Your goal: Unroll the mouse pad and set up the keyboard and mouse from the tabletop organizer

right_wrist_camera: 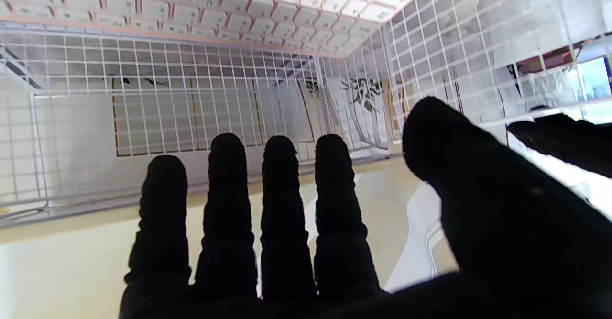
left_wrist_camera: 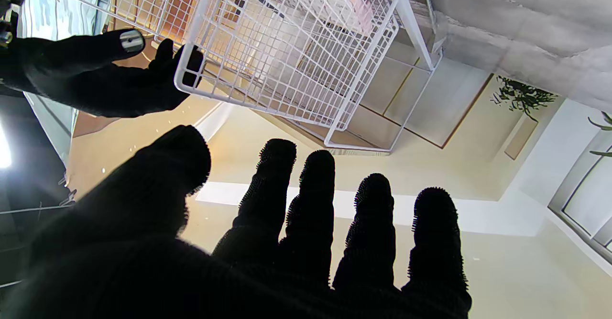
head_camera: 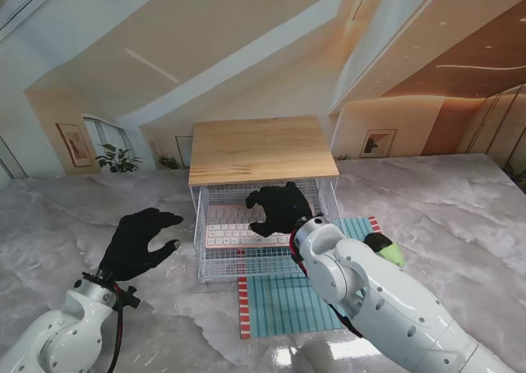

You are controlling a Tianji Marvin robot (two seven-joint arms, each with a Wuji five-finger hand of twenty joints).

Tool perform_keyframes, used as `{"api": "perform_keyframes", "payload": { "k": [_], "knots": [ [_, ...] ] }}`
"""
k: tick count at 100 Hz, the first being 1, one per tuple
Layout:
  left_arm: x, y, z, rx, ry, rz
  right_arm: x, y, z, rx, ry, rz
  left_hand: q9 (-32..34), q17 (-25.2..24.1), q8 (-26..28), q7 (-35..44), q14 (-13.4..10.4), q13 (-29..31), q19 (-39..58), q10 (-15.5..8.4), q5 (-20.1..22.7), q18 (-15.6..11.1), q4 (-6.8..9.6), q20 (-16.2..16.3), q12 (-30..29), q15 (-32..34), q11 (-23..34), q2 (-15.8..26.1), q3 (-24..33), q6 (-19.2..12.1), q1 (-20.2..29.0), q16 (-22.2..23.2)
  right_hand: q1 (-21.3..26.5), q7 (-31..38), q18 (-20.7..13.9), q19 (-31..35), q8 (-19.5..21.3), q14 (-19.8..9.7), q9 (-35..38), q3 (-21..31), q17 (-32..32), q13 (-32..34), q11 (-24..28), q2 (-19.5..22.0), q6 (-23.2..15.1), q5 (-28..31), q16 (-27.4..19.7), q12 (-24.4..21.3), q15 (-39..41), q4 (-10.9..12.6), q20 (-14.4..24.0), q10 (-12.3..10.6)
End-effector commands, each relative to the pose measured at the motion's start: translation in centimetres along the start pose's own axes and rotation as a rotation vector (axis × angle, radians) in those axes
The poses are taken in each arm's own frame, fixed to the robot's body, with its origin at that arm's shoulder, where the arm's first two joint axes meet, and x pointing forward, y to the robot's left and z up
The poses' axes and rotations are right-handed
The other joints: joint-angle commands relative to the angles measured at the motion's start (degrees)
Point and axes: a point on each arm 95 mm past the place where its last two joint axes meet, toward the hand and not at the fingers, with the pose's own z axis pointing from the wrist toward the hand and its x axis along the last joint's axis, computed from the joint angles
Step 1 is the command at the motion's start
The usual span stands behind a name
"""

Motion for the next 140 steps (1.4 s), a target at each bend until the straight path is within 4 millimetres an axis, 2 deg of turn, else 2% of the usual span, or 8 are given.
{"api": "perform_keyframes", "payload": {
  "k": [1, 13, 38, 49, 74, 91, 120, 140],
  "knots": [
    [0.5, 0.0, 0.4, -0.013, 0.010, -0.004, 0.2, -0.6, 0.6, 0.038, -0.007, 0.001, -1.90, -0.45, -0.90, -1.05, -0.12, -0.47, 1.28, 0.73, -0.13, -1.17, 0.01, 0.64, 0.01, 0.23, -0.31, -0.08, -0.76, 1.01, -1.96, -0.21, 1.29, -0.84, -0.92, 1.27, 0.46, 0.42, 1.25, -0.33, -0.21, 1.29, -0.11, 1.75, 0.82, 2.02, -0.02, -0.45, 0.30, 0.83, -0.87, 0.38],
    [0.8, -0.3, 0.7, -0.019, 0.007, 0.003, 0.1, -1.2, 1.4, 0.067, -0.023, -0.007, -2.08, -0.62, -1.57, -2.23, 1.66, -0.61, 3.23, 1.97, 0.25, -1.26, 0.26, 1.61, 0.03, 0.88, -0.30, -0.52, -0.88, 2.68, -2.51, 0.08, 1.32, -1.15, -1.08, 1.33, 0.62, 0.44, 1.04, -0.53, -0.38, 1.12, -0.16, 2.08, 1.02, 2.01, 0.02, -0.38, 0.38, 0.92, -1.11, 0.43],
    [1.9, -1.1, 1.6, -0.024, -0.039, 0.054, 0.0, -2.0, 2.9, 0.093, -0.051, -0.021, -1.72, 1.77, -3.51, -5.47, 7.96, 1.29, 9.32, 7.35, 2.73, -0.47, 1.18, 4.69, 0.31, 4.91, 0.24, -2.17, -2.69, 8.06, -5.41, 1.50, 1.28, -1.37, -1.52, 1.34, 1.05, 0.34, 0.19, -0.43, -0.71, 0.56, 0.07, 2.66, 1.26, 1.17, 0.06, -0.14, 0.37, 1.09, -1.82, 0.39],
    [2.4, -1.3, 2.1, -0.044, -0.064, 0.074, -0.1, -2.4, 3.5, 0.104, -0.064, -0.026, -0.16, 3.64, -3.92, -6.02, 10.70, 3.43, 12.00, 9.65, 4.56, 0.99, 1.45, 6.21, 0.36, 7.35, 0.43, -2.20, -4.40, 9.93, -6.63, 2.21, 1.29, -1.53, -1.81, 1.14, 1.05, 0.24, -0.61, -0.33, -1.14, -0.11, 0.03, 2.87, 1.89, 0.57, -0.05, -0.10, 0.06, 1.12, -2.25, 0.45],
    [3.7, -1.4, 3.0, -0.121, -0.121, 0.109, -0.1, -3.2, 4.4, 0.127, -0.086, -0.028, 5.18, 8.49, -3.44, -4.81, 14.87, 9.18, 16.69, 13.54, 8.92, 4.90, 2.13, 9.41, 0.61, 11.97, 1.02, -1.77, -9.24, 12.40, -7.11, 3.43, 1.10, -2.43, -2.37, 0.29, 0.26, -0.15, -2.50, -0.13, -2.37, -1.51, -0.28, 3.33, 3.29, -0.79, -0.55, -0.18, -1.13, 1.18, -3.63, 0.65],
    [5.0, -1.4, 3.6, -0.149, -0.151, 0.122, -0.2, -3.6, 4.8, 0.139, -0.095, -0.033, 8.13, 11.81, -3.04, -3.83, 16.75, 12.65, 18.90, 15.57, 11.16, 7.25, 2.35, 10.82, 0.95, 14.20, 1.85, -1.58, -10.98, 13.56, -7.61, 4.13, 0.94, -2.39, -2.47, 0.05, -0.25, -0.23, -2.95, -0.09, -2.81, -1.80, -0.15, 3.36, 3.56, -1.08, -0.68, -0.15, -1.44, 1.21, -4.31, 0.64],
    [6.1, -1.1, 5.2, -0.171, -0.156, 0.127, -0.5, -4.1, 5.4, 0.149, -0.113, -0.038, 11.88, 15.55, -2.28, -2.15, 18.63, 16.69, 21.19, 17.11, 13.53, 9.86, 2.73, 12.60, 1.50, 16.82, 3.02, -1.12, -13.20, 14.33, -7.83, 4.89, 0.70, -1.85, -2.68, 0.22, -0.67, -0.45, -3.38, -0.17, -3.13, -2.09, 0.05, 3.47, 3.33, -1.54, -0.63, -0.10, -1.39, 1.27, -4.88, 0.51],
    [6.6, -0.8, 5.7, -0.206, -0.180, 0.154, -0.5, -4.3, 5.8, 0.146, -0.123, -0.031, 15.98, 21.26, -0.59, 1.26, 19.76, 22.13, 23.55, 18.15, 15.23, 12.04, 4.55, 14.51, 2.60, 19.78, 5.19, -4.26, -11.27, 14.65, -5.13, 5.88, 0.54, -1.64, -3.47, -0.11, -0.97, -0.82, -5.16, -0.10, -3.83, -3.55, 0.23, 3.85, 3.73, -3.06, -0.79, 0.03, -1.91, 1.34, -5.34, 0.43]
  ]
}}
